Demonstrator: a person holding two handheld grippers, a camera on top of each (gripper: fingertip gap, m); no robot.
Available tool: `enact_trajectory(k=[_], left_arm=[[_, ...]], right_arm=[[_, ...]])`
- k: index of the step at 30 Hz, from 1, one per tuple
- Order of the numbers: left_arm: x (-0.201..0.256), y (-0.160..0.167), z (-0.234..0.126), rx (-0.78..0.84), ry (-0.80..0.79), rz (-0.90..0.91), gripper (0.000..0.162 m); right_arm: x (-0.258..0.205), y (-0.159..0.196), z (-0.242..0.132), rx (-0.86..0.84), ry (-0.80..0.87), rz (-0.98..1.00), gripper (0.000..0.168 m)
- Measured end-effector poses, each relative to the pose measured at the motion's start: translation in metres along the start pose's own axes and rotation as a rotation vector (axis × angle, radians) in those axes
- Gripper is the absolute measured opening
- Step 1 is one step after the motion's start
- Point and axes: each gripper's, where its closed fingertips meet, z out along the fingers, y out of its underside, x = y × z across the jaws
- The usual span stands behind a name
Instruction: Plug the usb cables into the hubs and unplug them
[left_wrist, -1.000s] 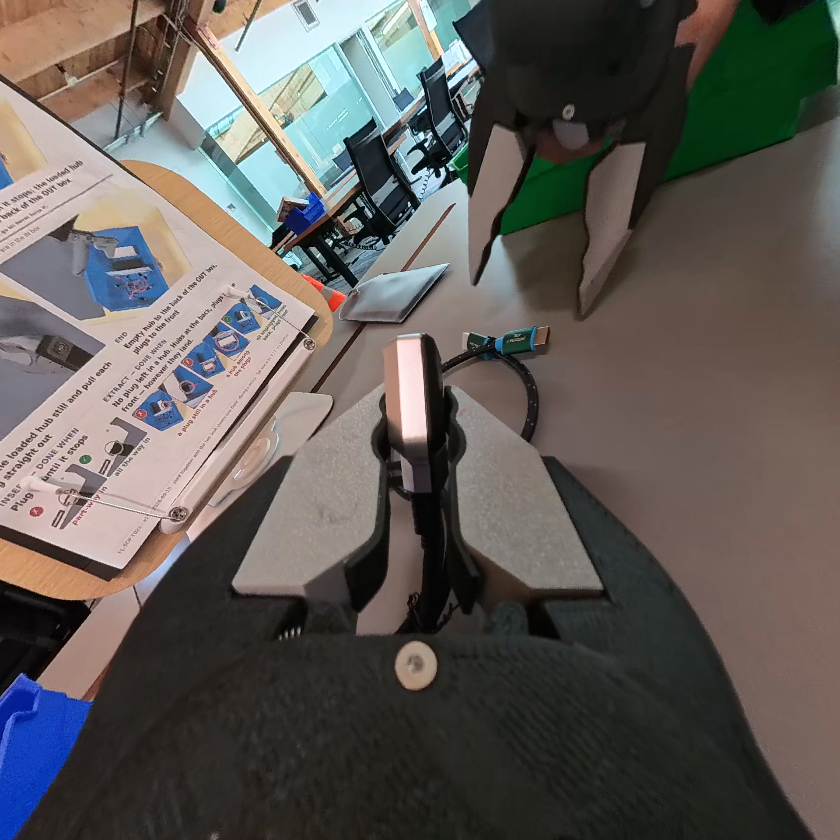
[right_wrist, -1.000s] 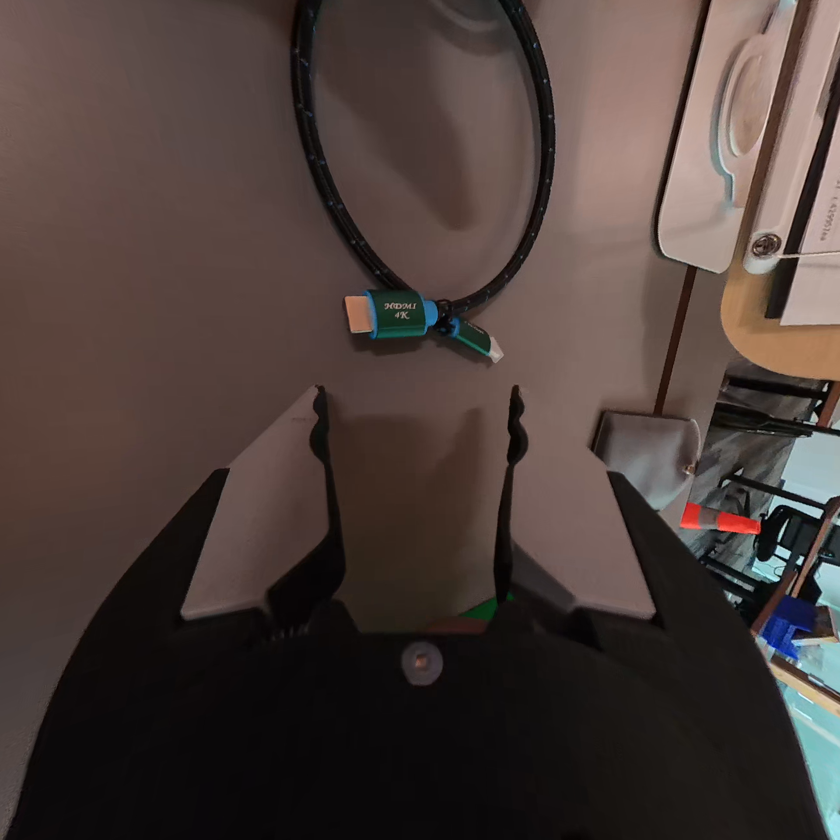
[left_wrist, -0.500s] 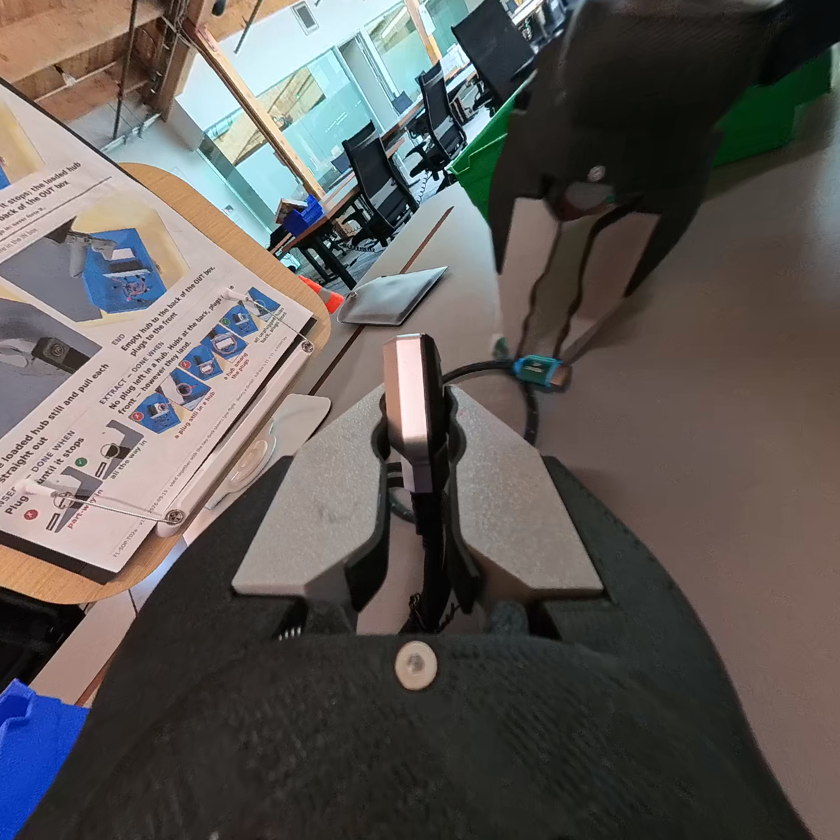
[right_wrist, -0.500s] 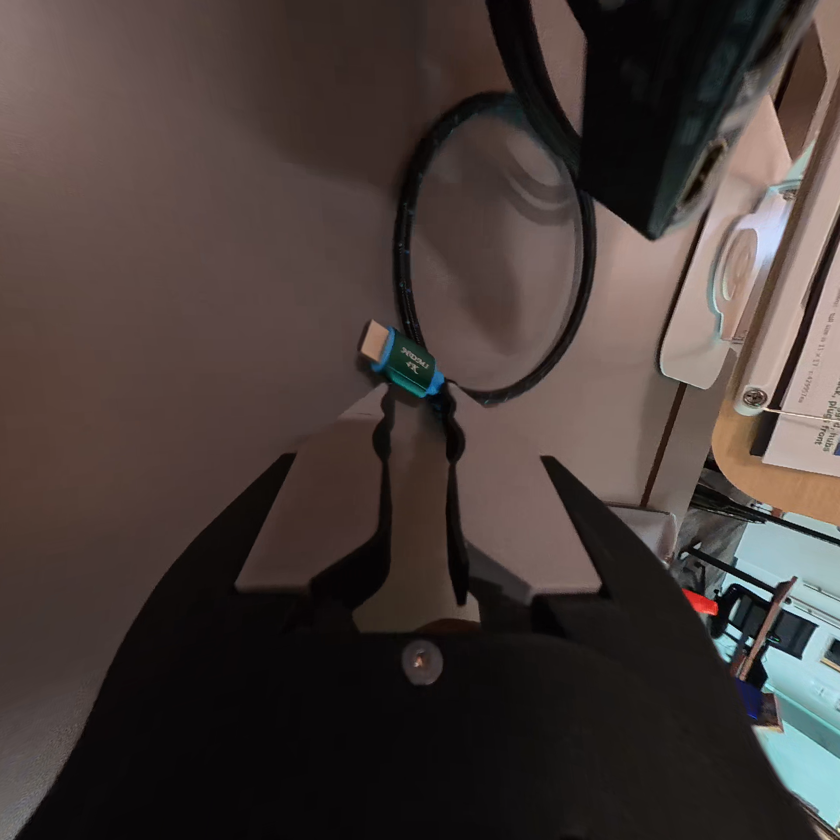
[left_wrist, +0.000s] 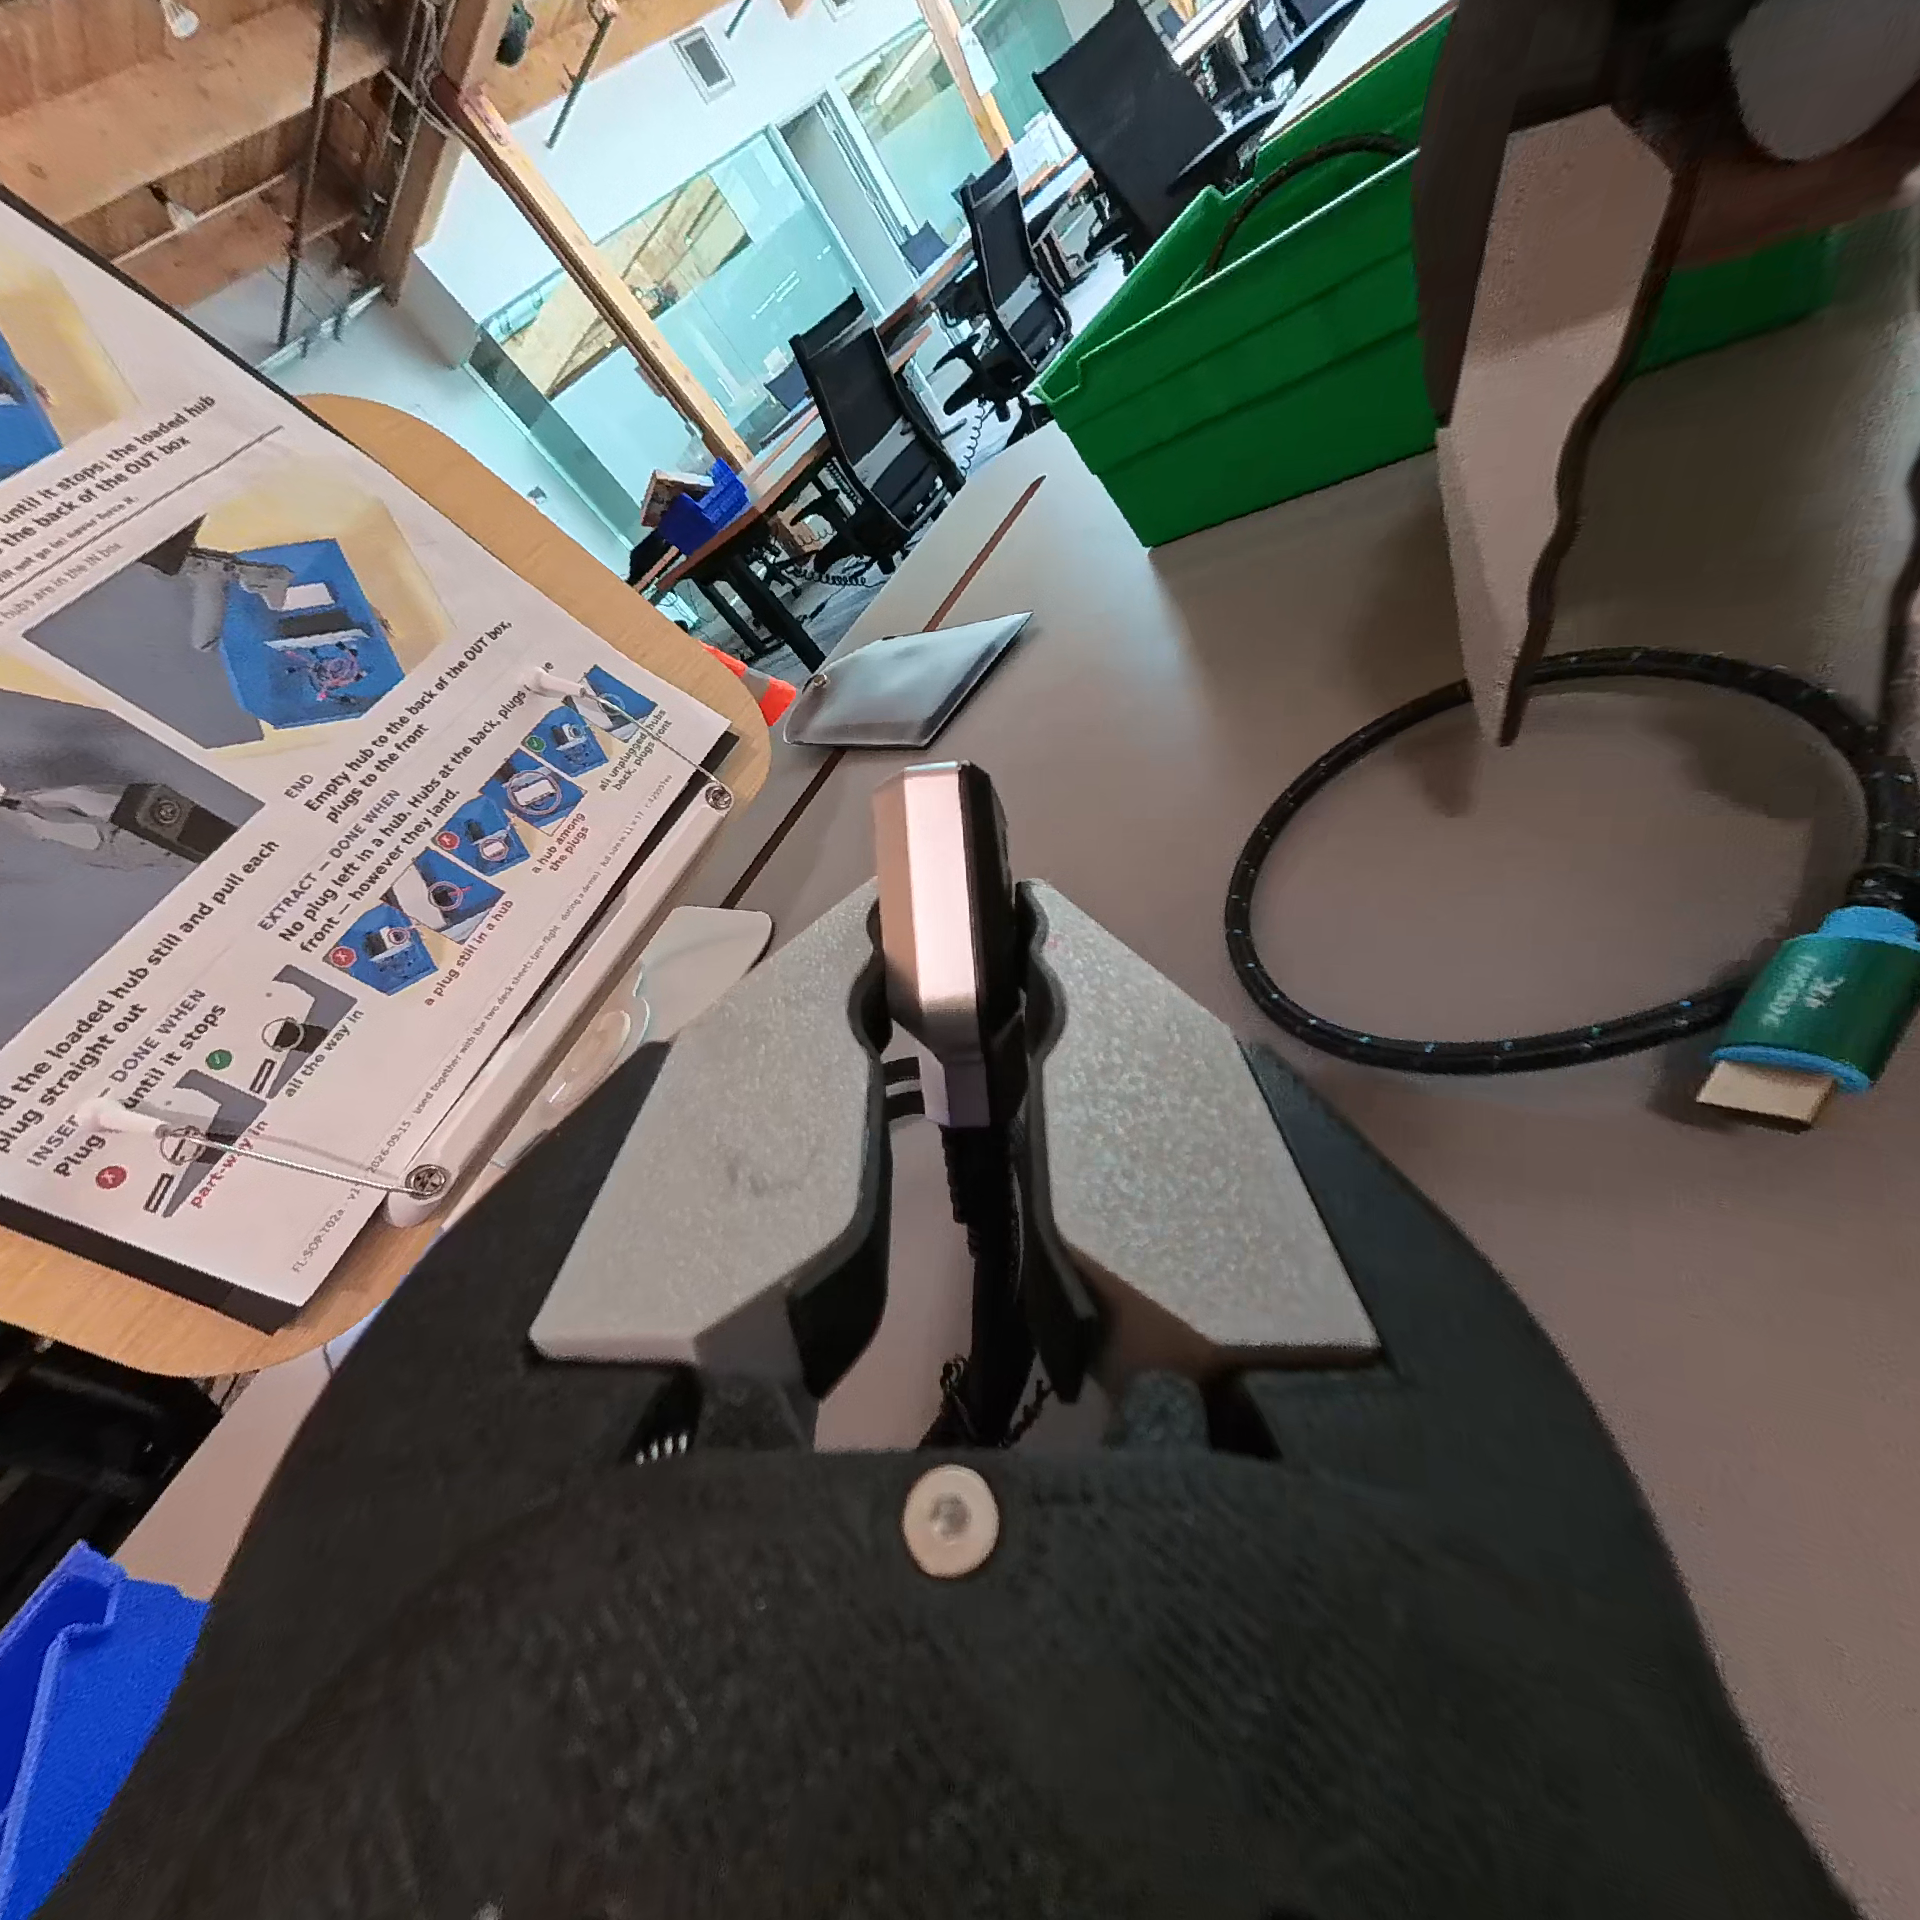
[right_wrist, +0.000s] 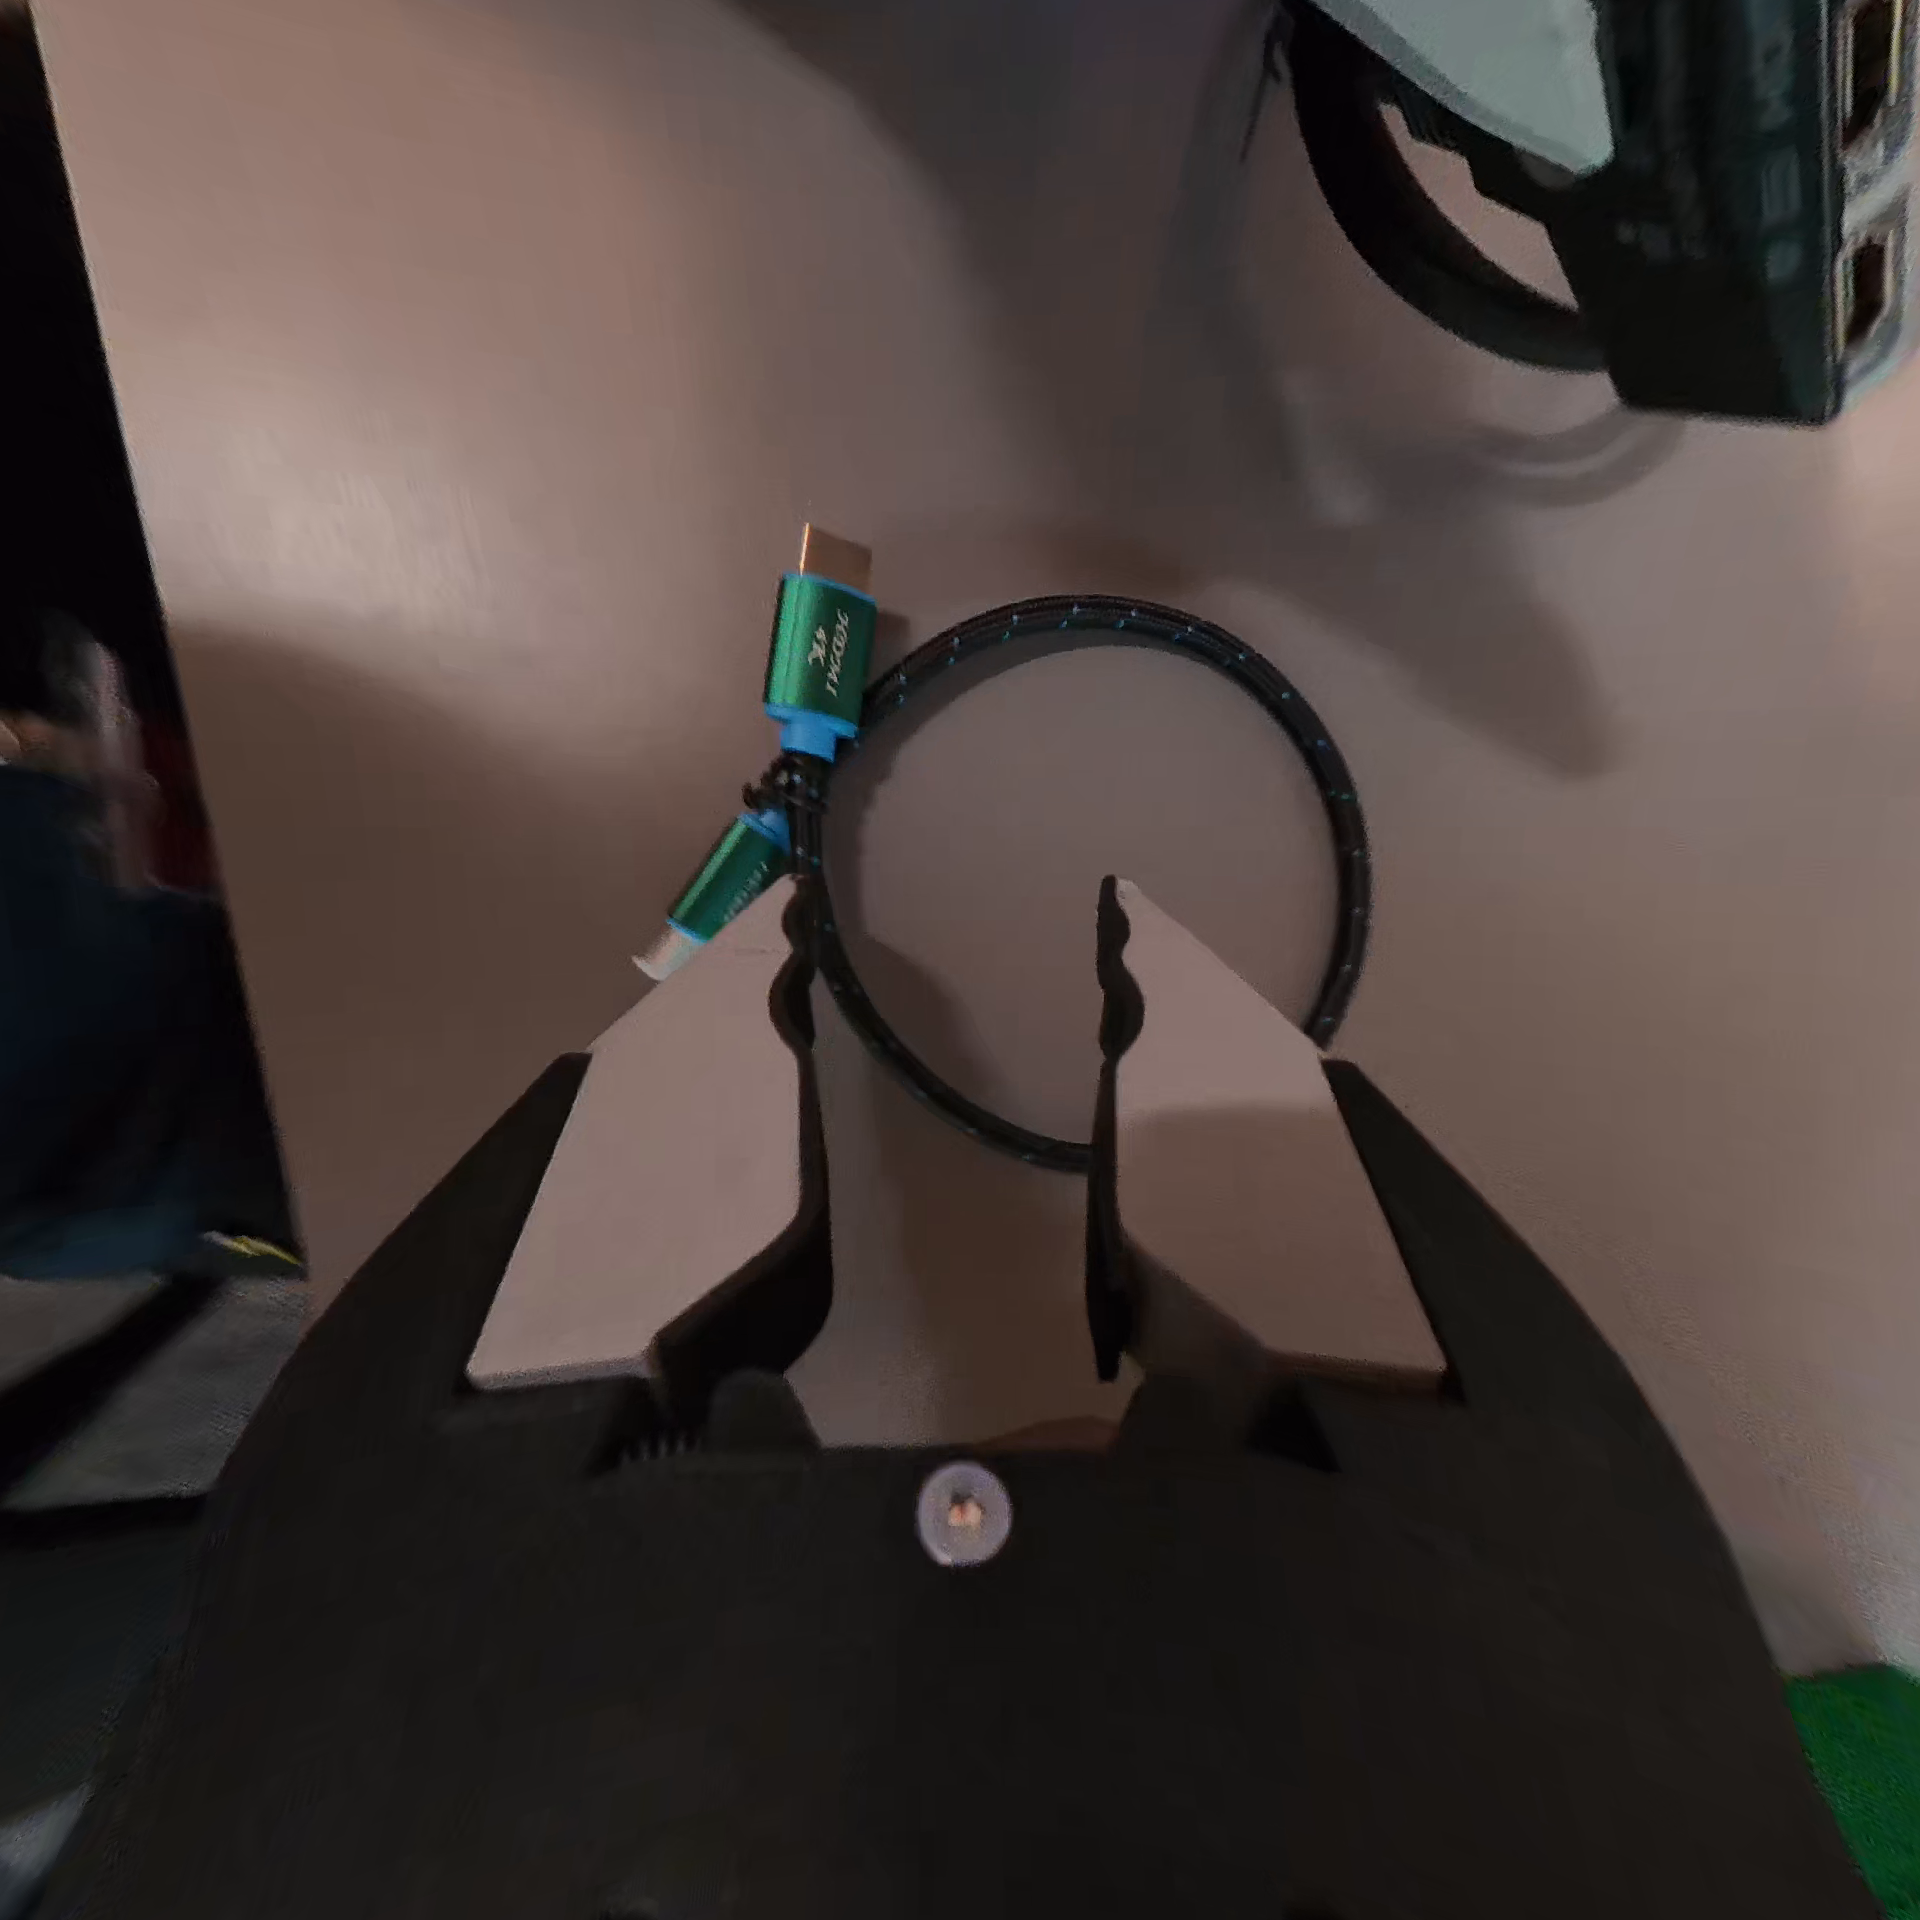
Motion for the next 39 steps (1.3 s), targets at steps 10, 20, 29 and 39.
enact_trajectory(k=[10,20,29,39], left_arm=[[0.009,-0.009,0.000,0.031,0.019,0.042,0.019],[0.021,-0.017,-0.003,0.070,0.037,0.164,0.019],[0.036,-0.019,-0.003,0.063,0.047,0.354,0.019],[0.056,-0.035,-0.003,0.025,-0.056,0.704,0.020]], right_arm=[[-0.028,-0.022,-0.005,0.292,0.136,0.353,0.058],[-0.023,-0.038,0.038,0.265,0.097,0.386,0.018],[-0.009,-0.029,-0.004,0.320,0.172,0.409,0.016],[0.005,-0.025,-0.049,0.309,0.250,0.351,0.015]])
